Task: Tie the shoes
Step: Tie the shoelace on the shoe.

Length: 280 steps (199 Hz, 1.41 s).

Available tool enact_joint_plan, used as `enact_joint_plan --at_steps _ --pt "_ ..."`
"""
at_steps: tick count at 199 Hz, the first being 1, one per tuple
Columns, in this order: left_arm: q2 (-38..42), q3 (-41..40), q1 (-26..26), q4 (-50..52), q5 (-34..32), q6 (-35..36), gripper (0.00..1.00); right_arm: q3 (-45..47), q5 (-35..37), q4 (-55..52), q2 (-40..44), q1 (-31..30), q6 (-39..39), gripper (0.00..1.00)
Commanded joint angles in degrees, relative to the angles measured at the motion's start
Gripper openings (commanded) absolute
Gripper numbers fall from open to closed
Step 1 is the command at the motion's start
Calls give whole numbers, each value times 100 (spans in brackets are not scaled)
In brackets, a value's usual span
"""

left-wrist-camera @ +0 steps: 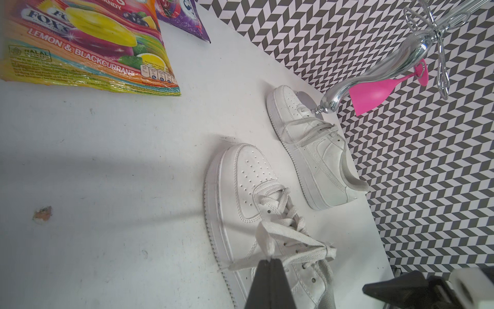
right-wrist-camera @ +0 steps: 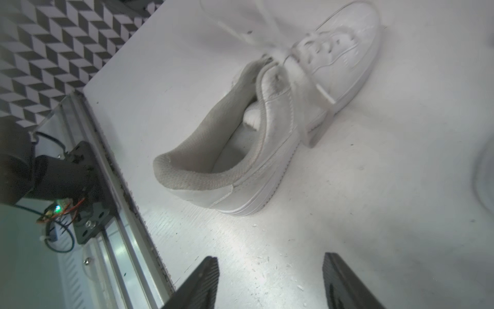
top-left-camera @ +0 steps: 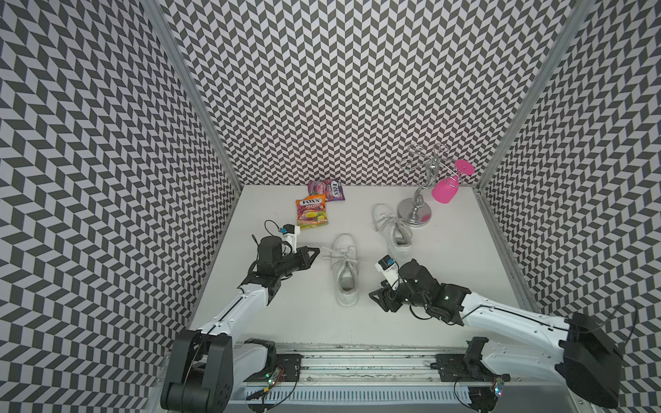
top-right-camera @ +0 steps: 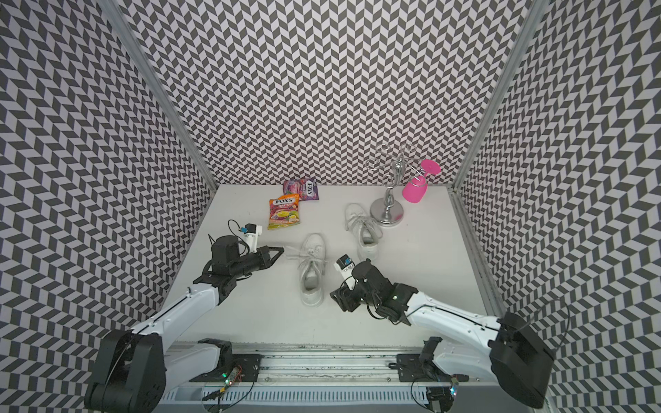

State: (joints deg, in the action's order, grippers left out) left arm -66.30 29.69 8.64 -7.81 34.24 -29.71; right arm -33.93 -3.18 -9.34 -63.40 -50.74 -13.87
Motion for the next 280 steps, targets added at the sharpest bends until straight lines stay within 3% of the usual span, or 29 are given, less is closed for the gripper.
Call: enact_joint_plan --at_steps 1,29,58,82,109,190,280 --pt "30 -33 39 -185 83 9 0 -33 807 336 458 126 -44 72" --pt "22 -13 41 -177 83 7 0 -41 265 1287 169 524 -628 66" --pt "12 -33 43 -211 120 -9 0 -334 -262 2262 -561 655 -1957 72" --pt "25 -42 41 -246 174 -37 0 -670 -466 2491 -1178 840 -3306 73" --pt "30 -58 44 -255 175 -51 0 -787 -461 2519 -1654 946 -4186 72" --pt "-14 -71 49 -317 259 -79 0 -852 -1158 3000 -2539 978 -5176 59" --pt "-15 -77 45 -317 268 -81 0 -816 -1437 3491 -2765 987 -5456 47"
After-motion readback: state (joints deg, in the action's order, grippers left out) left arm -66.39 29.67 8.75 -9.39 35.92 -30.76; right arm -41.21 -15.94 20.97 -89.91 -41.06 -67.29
